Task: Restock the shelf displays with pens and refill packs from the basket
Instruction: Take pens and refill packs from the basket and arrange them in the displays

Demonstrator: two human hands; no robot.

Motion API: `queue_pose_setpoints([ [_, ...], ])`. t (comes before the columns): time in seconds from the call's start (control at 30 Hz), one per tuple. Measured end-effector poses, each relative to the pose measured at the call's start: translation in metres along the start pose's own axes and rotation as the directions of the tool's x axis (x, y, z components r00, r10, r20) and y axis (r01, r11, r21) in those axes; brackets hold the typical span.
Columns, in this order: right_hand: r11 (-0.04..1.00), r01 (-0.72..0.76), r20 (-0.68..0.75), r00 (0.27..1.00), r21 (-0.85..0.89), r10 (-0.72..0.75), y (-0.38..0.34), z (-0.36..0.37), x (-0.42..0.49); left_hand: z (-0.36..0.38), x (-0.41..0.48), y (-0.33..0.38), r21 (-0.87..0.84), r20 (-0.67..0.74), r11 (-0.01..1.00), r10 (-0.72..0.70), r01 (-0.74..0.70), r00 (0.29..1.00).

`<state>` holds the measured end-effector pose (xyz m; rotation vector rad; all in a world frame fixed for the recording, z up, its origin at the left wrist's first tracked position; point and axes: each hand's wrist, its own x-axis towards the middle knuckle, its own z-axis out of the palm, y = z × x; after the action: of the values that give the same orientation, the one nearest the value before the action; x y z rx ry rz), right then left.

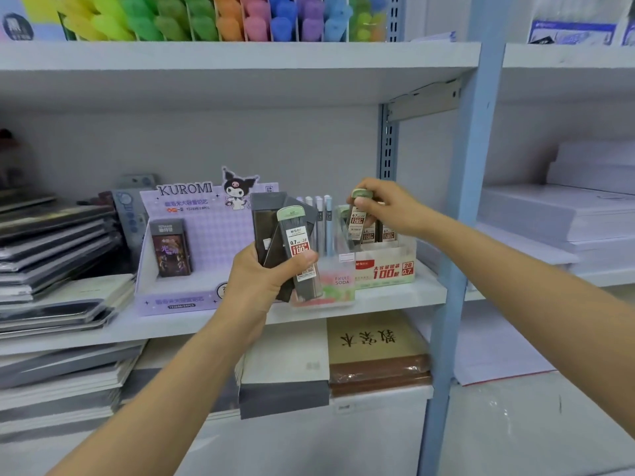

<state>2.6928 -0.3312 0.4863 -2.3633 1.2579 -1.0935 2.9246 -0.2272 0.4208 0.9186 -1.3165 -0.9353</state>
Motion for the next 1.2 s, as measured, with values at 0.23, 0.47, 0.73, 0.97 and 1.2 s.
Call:
queue_pose_setpoints([
  [0.23, 0.993, -0.018, -0.106, 0.994, -0.119, 0.005, 0.003, 0.022, 0.004, 0.001, -0.002, 0.003, 0.009, -0.001, 1.000, -0.004, 0.004, 1.000],
  [0.47, 0.979, -0.054, -0.277, 0.961, -0.196, -0.002, -0.001, 0.025, -0.001, 0.003, -0.007, 0.008, -0.001, -0.006, 1.000, -0.016, 0.016, 1.000],
  [0.73, 0.934, 0.048, -0.032, 0.999, 0.353, -0.040, -0.064, 0.019, -0.039, 0.021, -0.011, 0.016, 0.000, 0.013, 1.000, -0.014, 0.014, 1.000],
  [0.97, 0.888, 0.071, 0.025, 0.995, 0.454, -0.093, -0.066, 0.003, -0.046, 0.028, -0.012, 0.027, -0.086, -0.013, 0.994, -0.066, 0.064, 0.998],
  [1.2, 0.858, 0.137, -0.222, 0.975, 0.496, -0.027, -0.034, -0.034, -0.041, 0.020, -0.011, 0.023, -0.139, -0.023, 0.987, -0.080, 0.076, 0.997],
])
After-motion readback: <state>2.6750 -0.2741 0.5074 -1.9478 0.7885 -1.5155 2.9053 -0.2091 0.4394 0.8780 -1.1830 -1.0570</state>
